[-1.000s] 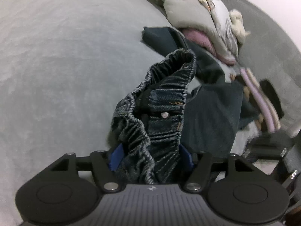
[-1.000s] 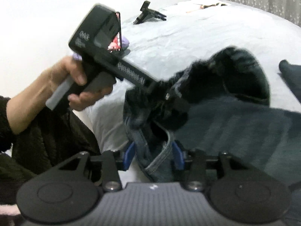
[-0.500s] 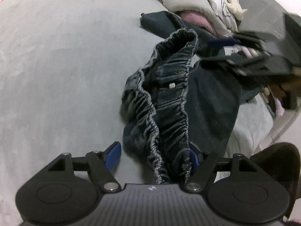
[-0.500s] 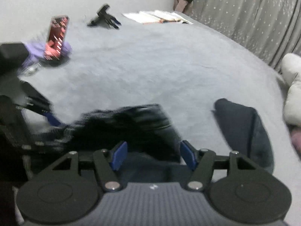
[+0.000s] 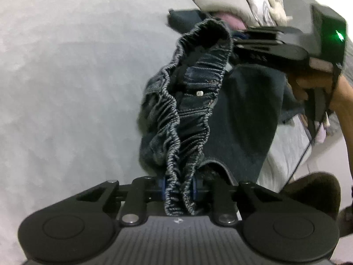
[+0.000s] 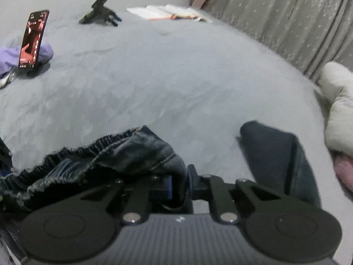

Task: Fold clothes
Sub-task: 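Lift the waistband with the left gripper while the right gripper pinches denim beside it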

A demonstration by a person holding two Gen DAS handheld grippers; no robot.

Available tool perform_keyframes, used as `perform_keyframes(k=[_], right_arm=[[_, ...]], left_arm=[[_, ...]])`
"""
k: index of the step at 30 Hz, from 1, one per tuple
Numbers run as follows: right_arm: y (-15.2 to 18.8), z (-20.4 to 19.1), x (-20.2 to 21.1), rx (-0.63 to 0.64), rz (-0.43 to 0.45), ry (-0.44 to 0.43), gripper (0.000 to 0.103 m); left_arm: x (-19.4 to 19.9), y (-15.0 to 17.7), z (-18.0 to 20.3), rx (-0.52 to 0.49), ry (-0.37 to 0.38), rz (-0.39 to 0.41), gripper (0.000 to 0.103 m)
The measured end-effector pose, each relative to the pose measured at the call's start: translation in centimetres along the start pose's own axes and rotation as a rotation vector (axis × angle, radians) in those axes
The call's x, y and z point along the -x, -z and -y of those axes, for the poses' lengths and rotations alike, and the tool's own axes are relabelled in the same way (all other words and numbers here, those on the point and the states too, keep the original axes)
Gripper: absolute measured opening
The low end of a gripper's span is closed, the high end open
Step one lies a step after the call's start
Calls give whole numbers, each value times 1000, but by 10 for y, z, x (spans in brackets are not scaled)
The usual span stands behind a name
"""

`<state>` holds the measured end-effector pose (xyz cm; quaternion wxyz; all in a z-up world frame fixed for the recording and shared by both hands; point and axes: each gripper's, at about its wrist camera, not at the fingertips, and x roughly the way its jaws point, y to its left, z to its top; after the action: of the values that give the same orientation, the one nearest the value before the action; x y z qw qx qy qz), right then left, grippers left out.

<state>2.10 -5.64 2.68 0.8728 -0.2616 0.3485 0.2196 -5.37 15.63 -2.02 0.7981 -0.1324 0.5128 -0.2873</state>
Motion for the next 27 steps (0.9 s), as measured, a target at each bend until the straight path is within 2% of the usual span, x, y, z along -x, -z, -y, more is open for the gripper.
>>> perform_keyframes(k=[2,6,8,12,15,20,27], right_arm=[[-11,0,9,1,38,49,11],[-33,5,22,6,83,99,11],[-51,4,26,50,103,128,11],[-78,4,26,88,124,150,11],[-105,-4,18,127,151,200,11],[-139,-16,-11,151,168,246,11],[-171,-30,-70,139,166,253,11]], left_arm=[[6,-6,-6,16,-17,47,17],[25,-18,-20,48,-4,125,17],[37,-24,-28,62,-7,164,17],[55,-33,-47,111,-18,237,17],[60,-38,-60,156,-24,282,17],[57,-52,-79,209,-122,329,17],[47,-66,-98,272,-233,354,17]])
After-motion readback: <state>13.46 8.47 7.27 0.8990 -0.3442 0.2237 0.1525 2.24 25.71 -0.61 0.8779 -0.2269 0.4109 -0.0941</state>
